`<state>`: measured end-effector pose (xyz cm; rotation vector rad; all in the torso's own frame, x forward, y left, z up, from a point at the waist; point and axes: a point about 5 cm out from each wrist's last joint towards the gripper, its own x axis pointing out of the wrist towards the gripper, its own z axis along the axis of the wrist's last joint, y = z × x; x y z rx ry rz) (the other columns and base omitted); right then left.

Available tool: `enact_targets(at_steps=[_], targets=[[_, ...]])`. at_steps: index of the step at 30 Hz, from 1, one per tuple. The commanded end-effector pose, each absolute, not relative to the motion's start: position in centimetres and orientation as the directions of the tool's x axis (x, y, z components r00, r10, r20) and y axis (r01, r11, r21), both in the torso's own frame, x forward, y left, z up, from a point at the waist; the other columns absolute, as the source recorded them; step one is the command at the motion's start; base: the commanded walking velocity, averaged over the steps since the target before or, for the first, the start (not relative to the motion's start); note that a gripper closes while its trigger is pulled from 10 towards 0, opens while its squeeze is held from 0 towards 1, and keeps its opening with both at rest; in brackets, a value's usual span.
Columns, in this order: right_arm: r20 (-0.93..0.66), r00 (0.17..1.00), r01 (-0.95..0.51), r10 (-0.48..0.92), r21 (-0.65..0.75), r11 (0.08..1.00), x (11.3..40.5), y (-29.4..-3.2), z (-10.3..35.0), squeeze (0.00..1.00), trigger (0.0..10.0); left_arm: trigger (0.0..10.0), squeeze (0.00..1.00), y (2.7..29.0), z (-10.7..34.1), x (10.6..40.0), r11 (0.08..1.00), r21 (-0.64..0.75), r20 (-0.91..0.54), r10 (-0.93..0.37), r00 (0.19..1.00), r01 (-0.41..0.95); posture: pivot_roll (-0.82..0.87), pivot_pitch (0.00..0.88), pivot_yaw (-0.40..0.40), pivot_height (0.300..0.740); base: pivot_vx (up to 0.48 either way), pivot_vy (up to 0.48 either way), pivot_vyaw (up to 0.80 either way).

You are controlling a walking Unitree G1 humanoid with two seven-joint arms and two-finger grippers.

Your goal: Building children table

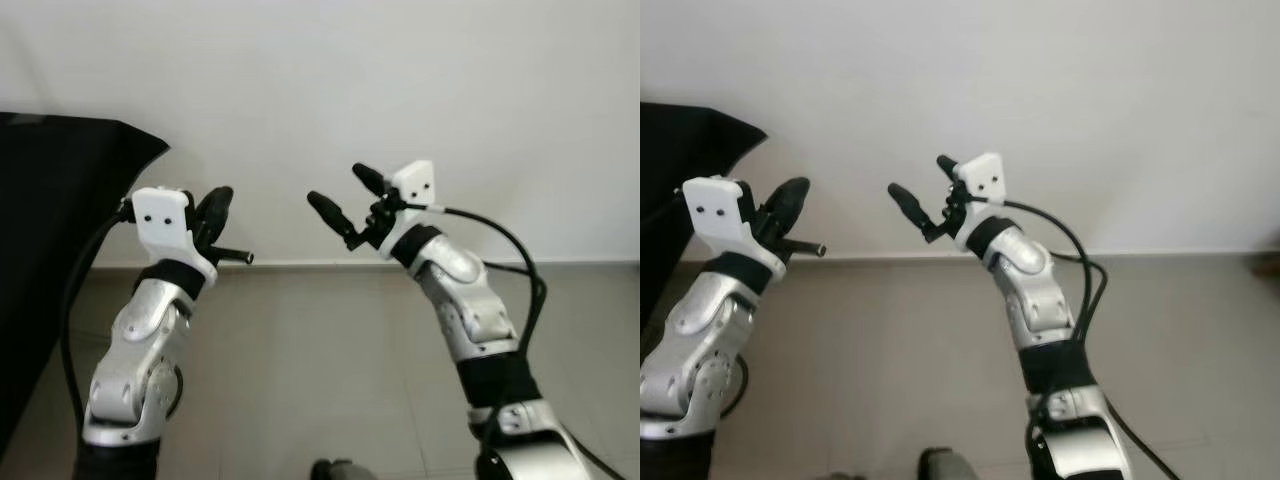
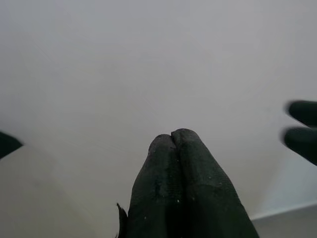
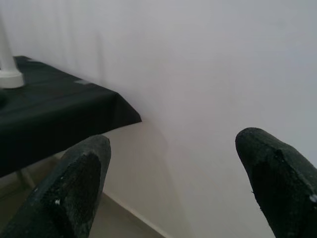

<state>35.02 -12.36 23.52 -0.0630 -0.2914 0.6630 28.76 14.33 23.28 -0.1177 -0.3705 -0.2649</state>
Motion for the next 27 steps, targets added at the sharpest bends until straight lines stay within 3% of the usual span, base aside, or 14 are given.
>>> enact_targets(at_steps=[1,11,27], targets=[[0.282,0.691,-0.646,0.665,-0.171,0.744,34.6,-11.6,24.6,0.00,10.0,10.0,0.00,14.5,23.5,28.6,0.964,-0.038,0.374,-0.230,0.899,0.263,0.01,0.202,-0.116,0.740,0.341,0.000,0.80],[0.294,0.627,-0.695,0.722,-0.207,0.688,34.2,-11.6,25.7,0.00,10.0,10.0,0.00,14.3,23.8,28.6,0.964,-0.013,0.373,-0.241,0.896,0.265,0.02,0.202,-0.114,0.740,0.280,0.000,0.80],[0.289,0.614,-0.709,0.734,-0.207,0.675,34.1,-11.5,25.5,0.00,10.0,10.0,0.00,14.2,23.8,28.6,0.963,-0.022,0.374,-0.240,0.896,0.267,0.01,0.206,-0.119,0.740,0.308,0.000,0.79]])
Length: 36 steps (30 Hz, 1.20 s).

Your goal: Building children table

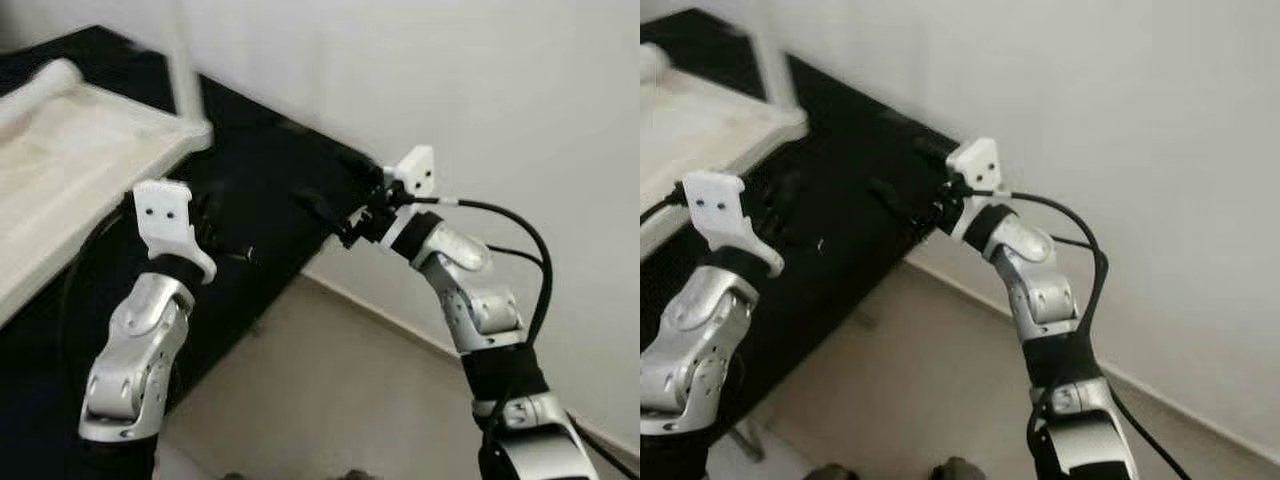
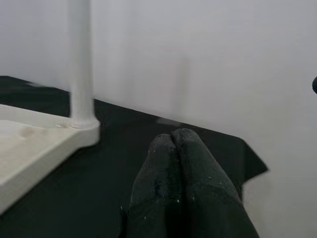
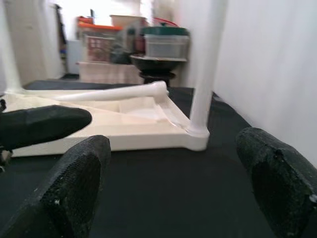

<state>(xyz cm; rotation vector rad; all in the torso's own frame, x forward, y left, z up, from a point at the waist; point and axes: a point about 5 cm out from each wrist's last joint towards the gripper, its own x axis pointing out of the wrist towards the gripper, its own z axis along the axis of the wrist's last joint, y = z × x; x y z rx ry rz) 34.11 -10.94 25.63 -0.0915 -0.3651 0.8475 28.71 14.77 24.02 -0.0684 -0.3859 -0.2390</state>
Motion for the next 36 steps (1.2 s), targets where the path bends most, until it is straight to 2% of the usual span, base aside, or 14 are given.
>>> enact_targets(at_steps=[1,14,21,26,29,36], targets=[[0.296,0.615,-0.706,0.731,-0.205,0.677,34.1,-11.5,25.6,0.00,10.0,10.0,0.00,14.2,23.8,28.6,0.963,-0.023,0.373,-0.240,0.896,0.267,0.01,0.206,-0.119,0.740,0.330,0.000,0.70],[0.288,0.607,-0.720,0.740,-0.195,0.666,33.6,-10.8,25.0,0.00,10.0,10.0,0.00,14.1,23.6,28.5,0.963,-0.028,0.367,-0.241,0.898,0.270,0.01,0.208,-0.121,0.740,0.331,0.000,0.00],[0.259,0.567,-0.759,0.782,-0.203,0.618,33.0,-10.6,24.3,0.00,10.0,10.0,0.00,13.9,23.2,28.6,0.962,-0.033,0.353,-0.241,0.904,0.269,0.00,0.208,-0.119,0.740,0.323,0.000,0.80],[0.235,0.536,-0.785,0.811,-0.217,0.581,32.6,-10.5,24.0,0.00,10.0,10.0,0.00,13.2,22.2,28.8,0.964,-0.007,0.296,-0.252,0.922,0.265,0.00,0.208,-0.116,0.740,0.000,0.000,0.80],[0.198,0.487,-0.821,0.851,-0.229,0.523,31.9,-10.0,23.4,0.00,10.0,10.0,0.00,12.6,21.5,28.7,0.959,-0.007,0.266,-0.272,0.925,0.284,0.00,0.209,-0.115,0.740,0.000,0.000,0.80],[0.174,0.464,-0.838,0.869,-0.232,0.494,31.5,-9.9,23.0,0.00,10.0,10.0,0.00,12.6,21.5,28.7,0.958,-0.008,0.266,-0.275,0.924,0.287,0.00,0.211,-0.117,0.740,0.000,0.000,0.80]])
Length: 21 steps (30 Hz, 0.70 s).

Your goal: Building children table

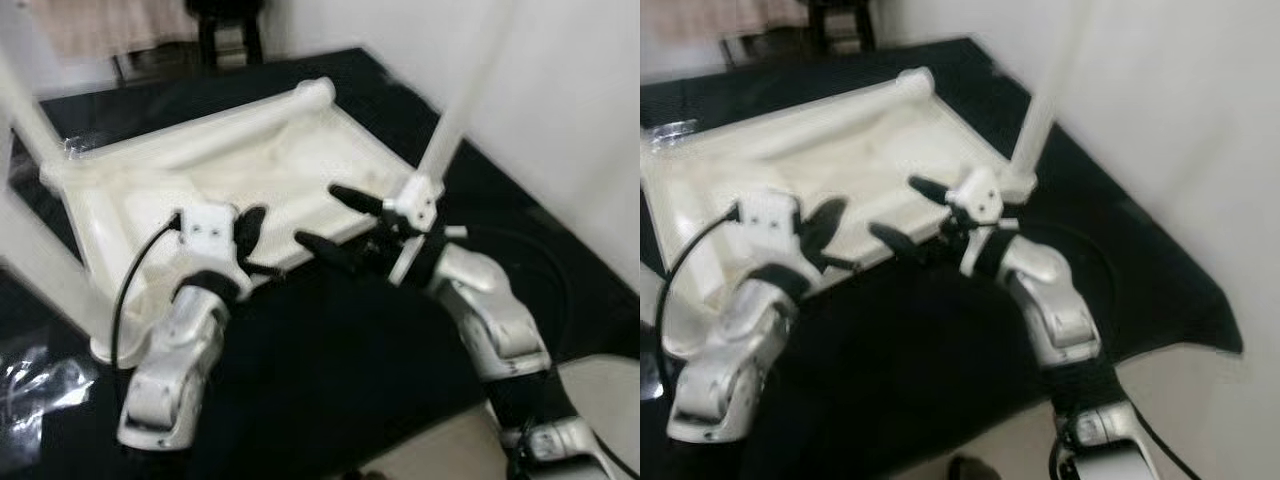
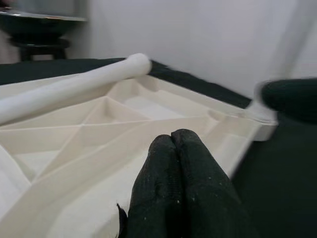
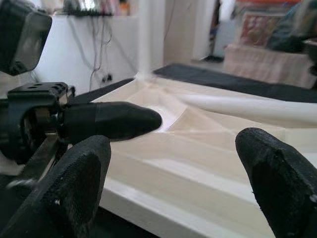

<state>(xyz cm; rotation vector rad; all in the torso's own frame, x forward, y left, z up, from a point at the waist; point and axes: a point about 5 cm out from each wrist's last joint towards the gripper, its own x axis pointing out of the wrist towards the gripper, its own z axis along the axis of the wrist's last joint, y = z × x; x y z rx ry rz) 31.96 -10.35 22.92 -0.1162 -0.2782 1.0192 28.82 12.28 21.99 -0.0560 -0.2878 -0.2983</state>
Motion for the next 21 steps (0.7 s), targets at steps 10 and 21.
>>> enact_targets(at_steps=[10,21], targets=[[0.195,0.502,-0.819,0.843,-0.207,0.535,31.89,-9.90,23.06,0.00,10.0,10.0,0.00,12.84,21.49,28.71,0.960,-0.011,0.263,-0.266,0.927,0.279,0.00,0.211,-0.122,0.740,0.000,0.000,0.64],[0.185,0.543,-0.790,0.819,-0.217,0.573,32.18,-10.09,22.93,0.00,10.0,10.0,0.00,12.48,21.79,28.44,0.948,-0.058,0.273,-0.287,0.918,0.313,0.00,0.215,-0.123,0.740,0.000,-0.452,0.00]])
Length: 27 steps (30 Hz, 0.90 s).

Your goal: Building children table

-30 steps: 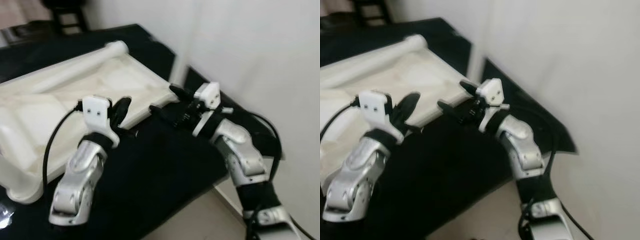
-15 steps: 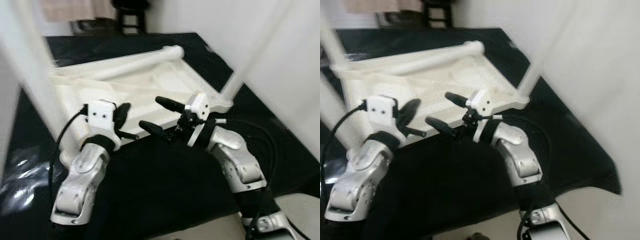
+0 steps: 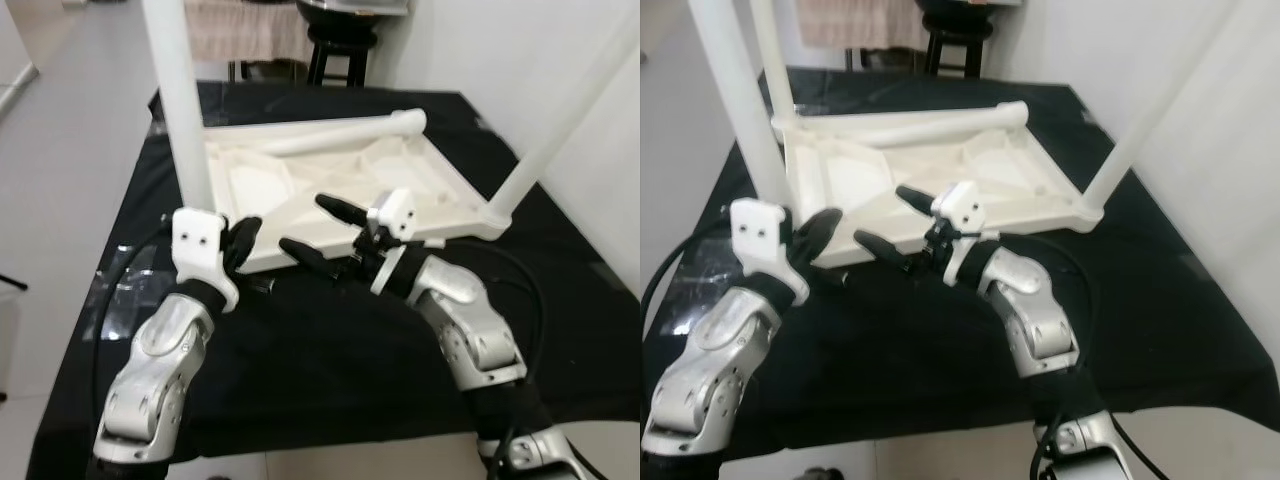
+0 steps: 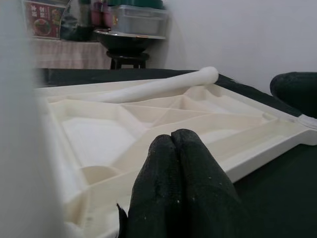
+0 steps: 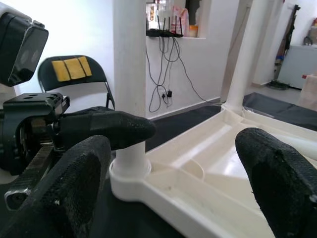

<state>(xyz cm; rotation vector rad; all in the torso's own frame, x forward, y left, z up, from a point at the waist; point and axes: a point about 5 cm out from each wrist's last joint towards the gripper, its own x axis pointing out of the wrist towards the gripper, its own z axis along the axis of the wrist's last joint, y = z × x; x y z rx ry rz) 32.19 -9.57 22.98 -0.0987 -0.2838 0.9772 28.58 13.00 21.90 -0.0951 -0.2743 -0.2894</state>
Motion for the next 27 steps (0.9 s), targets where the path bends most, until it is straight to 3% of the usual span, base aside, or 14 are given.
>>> enact_targets(at_steps=[1,15,22,24,27], targets=[[0.184,0.543,-0.790,0.819,-0.217,0.573,32.2,-10.1,22.9,0.00,10.0,10.0,0.00,12.5,21.8,28.5,0.949,-0.054,0.274,-0.286,0.918,0.311,0.00,0.215,-0.123,0.740,0.000,-0.454,0.00],[0.177,0.542,-0.788,0.822,-0.234,0.570,32.1,-10.0,22.8,0.00,10.0,10.0,0.00,12.5,21.8,28.6,0.952,-0.060,0.277,-0.273,0.921,0.300,0.00,0.207,-0.114,0.740,0.000,-0.032,0.00],[0.110,0.493,-0.808,0.863,-0.310,0.501,31.6,-9.7,22.4,0.00,10.0,10.0,0.00,12.4,21.7,28.6,0.953,-0.055,0.274,-0.274,0.922,0.299,0.01,0.206,-0.117,0.740,0.000,0.000,0.00],[0.086,0.437,-0.843,0.895,-0.306,0.441,31.1,-9.7,22.3,0.00,10.0,10.0,0.00,12.4,21.7,28.6,0.954,-0.053,0.273,-0.271,0.923,0.296,0.01,0.207,-0.117,0.740,0.000,0.000,0.00],[0.066,0.435,-0.832,0.898,-0.352,0.429,31.0,-9.8,22.4,0.00,10.0,10.0,0.00,12.3,21.6,28.7,0.956,-0.049,0.272,-0.268,0.924,0.291,0.00,0.208,-0.123,0.740,0.000,0.000,0.80]])
